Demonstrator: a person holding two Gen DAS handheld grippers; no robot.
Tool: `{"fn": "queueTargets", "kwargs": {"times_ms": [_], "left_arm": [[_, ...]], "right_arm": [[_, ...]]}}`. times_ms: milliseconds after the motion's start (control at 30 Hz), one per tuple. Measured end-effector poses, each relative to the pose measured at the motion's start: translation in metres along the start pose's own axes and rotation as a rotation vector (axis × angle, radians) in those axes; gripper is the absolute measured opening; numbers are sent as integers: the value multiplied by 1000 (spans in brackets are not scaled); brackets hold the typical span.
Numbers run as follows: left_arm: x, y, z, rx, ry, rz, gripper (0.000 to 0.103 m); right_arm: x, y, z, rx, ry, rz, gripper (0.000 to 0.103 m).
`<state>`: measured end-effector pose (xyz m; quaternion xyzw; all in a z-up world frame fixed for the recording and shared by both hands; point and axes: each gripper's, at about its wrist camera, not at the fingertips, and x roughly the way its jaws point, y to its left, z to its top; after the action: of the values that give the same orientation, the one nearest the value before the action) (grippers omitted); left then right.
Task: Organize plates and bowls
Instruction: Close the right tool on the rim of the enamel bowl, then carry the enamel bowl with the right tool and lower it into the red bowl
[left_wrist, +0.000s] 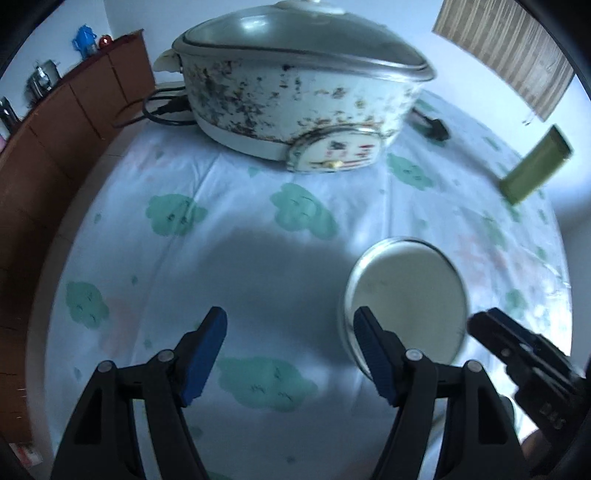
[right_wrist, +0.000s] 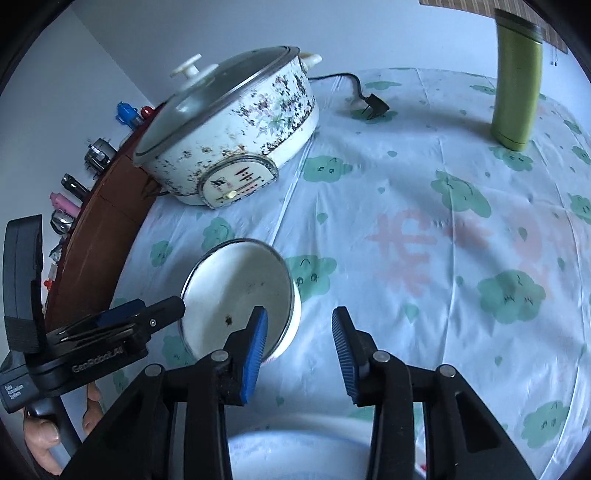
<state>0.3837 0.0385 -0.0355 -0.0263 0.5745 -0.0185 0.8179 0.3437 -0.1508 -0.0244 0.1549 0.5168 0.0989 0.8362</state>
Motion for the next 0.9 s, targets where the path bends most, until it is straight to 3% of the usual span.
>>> {"fn": "queueTargets", "kwargs": {"times_ms": [167, 233, 300, 367, 467, 533, 633, 767, 900], "left_arm": [[13, -1, 7, -1, 22, -34, 70], [17, -4, 7, 17, 21, -15, 68], [24, -6, 6, 29, 48, -28, 53], [30, -9, 3, 35, 86, -75, 32], [31, -19, -3, 67, 92, -82, 16], [30, -25, -5, 86, 87, -89, 8], [31, -29, -6, 104, 71, -65, 8], [19, -23, -7, 83, 56, -111, 8], [-11, -17, -15, 97, -3, -101, 8]], "right_arm": [[15, -3, 10, 16, 32, 14, 39], [20, -1, 11, 3, 45, 8, 39], [25, 0, 11, -3, 61, 2, 39], [32, 1, 10, 1, 91, 1, 29], [40, 5, 7, -4, 121, 21, 27], [47, 8, 4, 1, 148, 48, 20], [49, 10, 1, 9, 144, 49, 18], [39, 5, -2, 39, 123, 92, 17], [17, 21, -7, 13, 98, 88, 17]]}}
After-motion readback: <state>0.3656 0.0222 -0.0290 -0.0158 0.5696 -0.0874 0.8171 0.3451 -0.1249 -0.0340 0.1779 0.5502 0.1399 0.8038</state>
